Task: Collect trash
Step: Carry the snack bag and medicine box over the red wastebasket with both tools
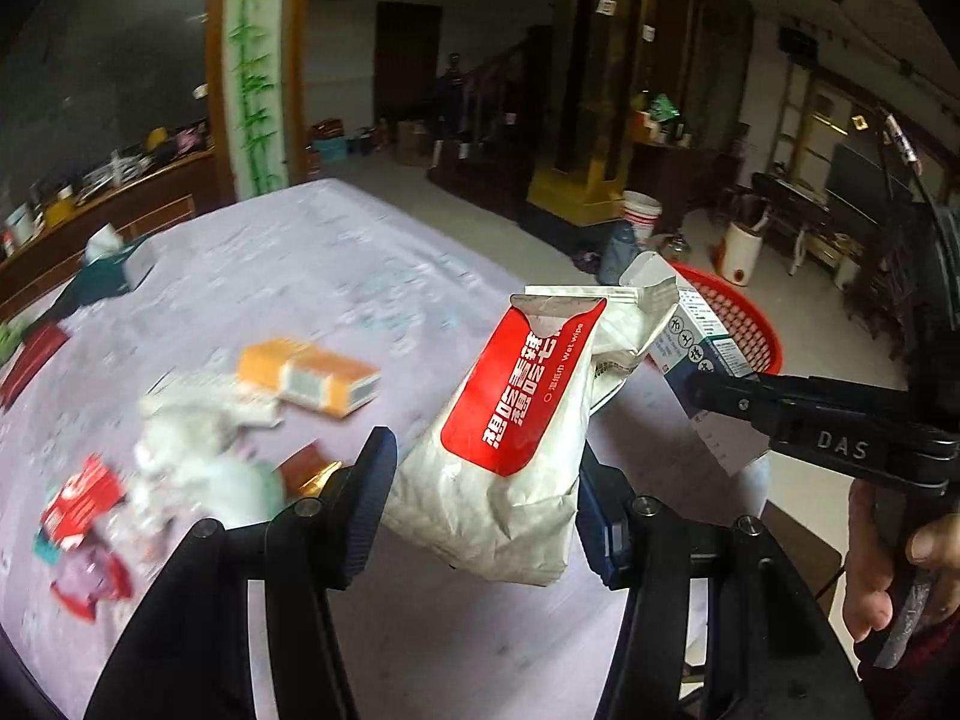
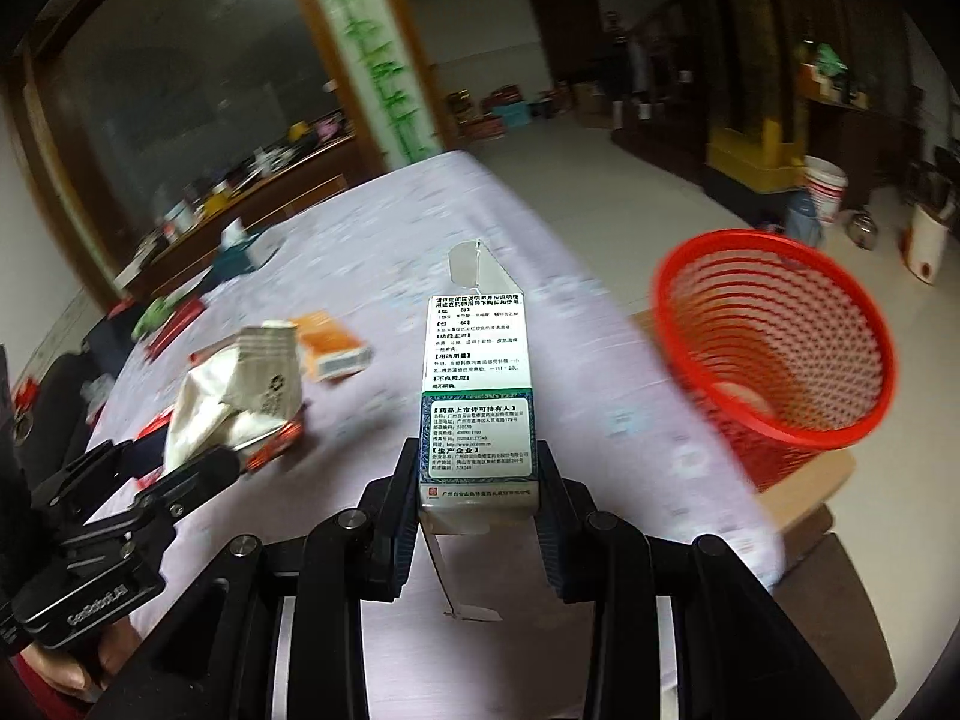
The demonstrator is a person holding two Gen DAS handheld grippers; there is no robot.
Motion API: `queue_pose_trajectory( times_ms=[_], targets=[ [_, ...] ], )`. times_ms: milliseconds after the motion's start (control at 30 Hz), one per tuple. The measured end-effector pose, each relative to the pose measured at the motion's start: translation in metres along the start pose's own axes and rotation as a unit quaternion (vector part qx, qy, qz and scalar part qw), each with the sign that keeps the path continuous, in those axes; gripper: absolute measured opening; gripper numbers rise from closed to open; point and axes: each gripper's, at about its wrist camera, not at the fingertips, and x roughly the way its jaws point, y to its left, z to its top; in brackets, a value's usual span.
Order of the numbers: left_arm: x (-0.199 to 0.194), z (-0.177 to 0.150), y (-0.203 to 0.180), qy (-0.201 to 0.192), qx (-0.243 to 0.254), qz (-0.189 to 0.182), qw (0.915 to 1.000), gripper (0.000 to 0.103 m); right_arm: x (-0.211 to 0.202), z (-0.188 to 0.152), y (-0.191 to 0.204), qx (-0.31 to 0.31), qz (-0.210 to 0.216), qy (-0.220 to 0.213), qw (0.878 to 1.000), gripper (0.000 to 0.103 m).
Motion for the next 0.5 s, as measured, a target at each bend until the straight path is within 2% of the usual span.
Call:
queue_pose_trajectory(
  times_ms=[300,500],
  targets=[
    [0.038,0.036,-0.059,0.000,0.031,-0.031,0.9990,0.054,-0.014,0.023,-0.072,0.044,-0.040,-0.013,0.998,0.036],
    [0.067,0.056,-0.086,0.007,0.035,-0.044,0.9984,0.055,-0.014,0.034,-0.114,0.068,-0.048,-0.013,0.996,0.036]
  ],
)
